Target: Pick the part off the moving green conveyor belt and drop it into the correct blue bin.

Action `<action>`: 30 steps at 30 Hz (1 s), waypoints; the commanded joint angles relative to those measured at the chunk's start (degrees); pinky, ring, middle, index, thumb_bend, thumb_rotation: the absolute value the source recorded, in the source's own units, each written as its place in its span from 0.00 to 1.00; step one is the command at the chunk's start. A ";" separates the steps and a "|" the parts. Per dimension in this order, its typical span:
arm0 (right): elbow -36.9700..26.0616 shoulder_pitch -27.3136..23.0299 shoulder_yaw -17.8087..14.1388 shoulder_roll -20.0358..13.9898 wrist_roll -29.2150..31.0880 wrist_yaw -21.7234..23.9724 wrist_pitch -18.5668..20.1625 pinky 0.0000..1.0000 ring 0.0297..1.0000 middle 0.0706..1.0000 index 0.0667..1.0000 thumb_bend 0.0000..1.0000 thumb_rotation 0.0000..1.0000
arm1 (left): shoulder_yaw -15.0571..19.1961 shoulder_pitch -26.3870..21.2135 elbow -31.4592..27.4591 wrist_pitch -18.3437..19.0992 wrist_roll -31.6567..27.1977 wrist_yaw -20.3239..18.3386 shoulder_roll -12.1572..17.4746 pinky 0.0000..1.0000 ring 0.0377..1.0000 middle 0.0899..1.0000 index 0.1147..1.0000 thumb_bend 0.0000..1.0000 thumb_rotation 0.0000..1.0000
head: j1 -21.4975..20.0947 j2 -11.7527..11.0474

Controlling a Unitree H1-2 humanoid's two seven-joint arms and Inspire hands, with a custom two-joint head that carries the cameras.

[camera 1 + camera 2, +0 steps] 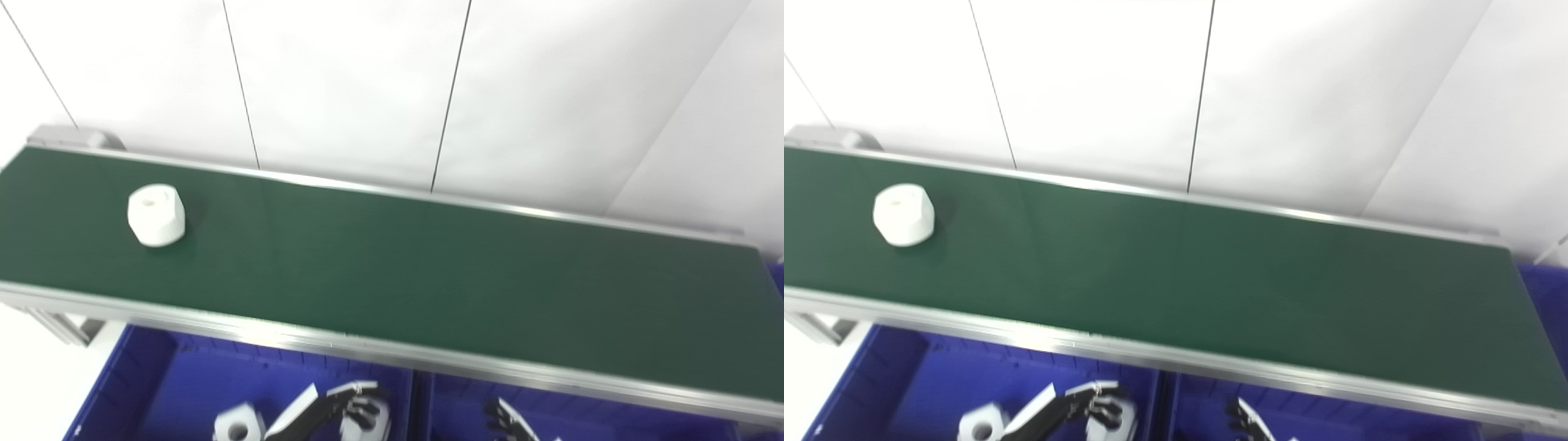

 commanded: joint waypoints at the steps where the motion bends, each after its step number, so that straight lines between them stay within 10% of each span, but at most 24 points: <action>1: -0.53 -0.36 -0.39 0.00 0.85 -1.01 -3.33 0.71 0.81 0.85 0.89 0.83 0.34 | -0.45 -1.03 -0.35 -1.96 0.60 1.91 0.76 0.68 0.74 0.81 0.77 0.88 0.24 | 0.45 -0.12; 30: 3.64 -2.65 3.65 -2.42 3.80 -5.95 -3.72 0.69 0.81 0.87 0.90 0.83 0.30 | -4.43 -3.42 2.84 -1.96 0.06 6.58 1.35 0.68 0.73 0.79 0.75 0.87 0.23 | 7.09 -5.65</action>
